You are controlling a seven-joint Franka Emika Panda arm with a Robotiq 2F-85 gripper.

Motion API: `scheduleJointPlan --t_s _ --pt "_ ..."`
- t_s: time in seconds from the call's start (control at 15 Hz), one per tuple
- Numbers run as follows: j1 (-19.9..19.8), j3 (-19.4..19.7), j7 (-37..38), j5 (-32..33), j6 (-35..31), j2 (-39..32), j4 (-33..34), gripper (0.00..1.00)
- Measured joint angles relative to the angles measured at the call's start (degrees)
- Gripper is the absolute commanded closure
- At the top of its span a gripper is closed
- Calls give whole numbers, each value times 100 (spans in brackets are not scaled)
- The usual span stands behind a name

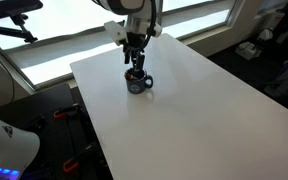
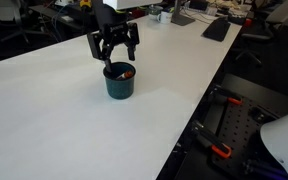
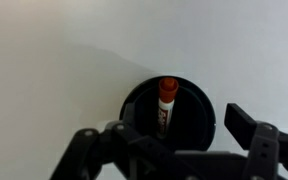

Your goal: Take the marker out of the mug and place it on the table to the right of the mug

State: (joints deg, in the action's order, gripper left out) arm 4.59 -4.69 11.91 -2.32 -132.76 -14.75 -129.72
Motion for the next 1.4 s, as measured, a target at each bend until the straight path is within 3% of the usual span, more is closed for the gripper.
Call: scheduleJointPlan --t_s 0.07,0.27,1.33,1.4 --pt "4 3 24 8 14 0 0 12" --pt "5 3 29 8 14 -10 0 3" --pt "9 10 28 8 -64 -235 35 0" --pt "8 21 28 8 -68 -292 61 24"
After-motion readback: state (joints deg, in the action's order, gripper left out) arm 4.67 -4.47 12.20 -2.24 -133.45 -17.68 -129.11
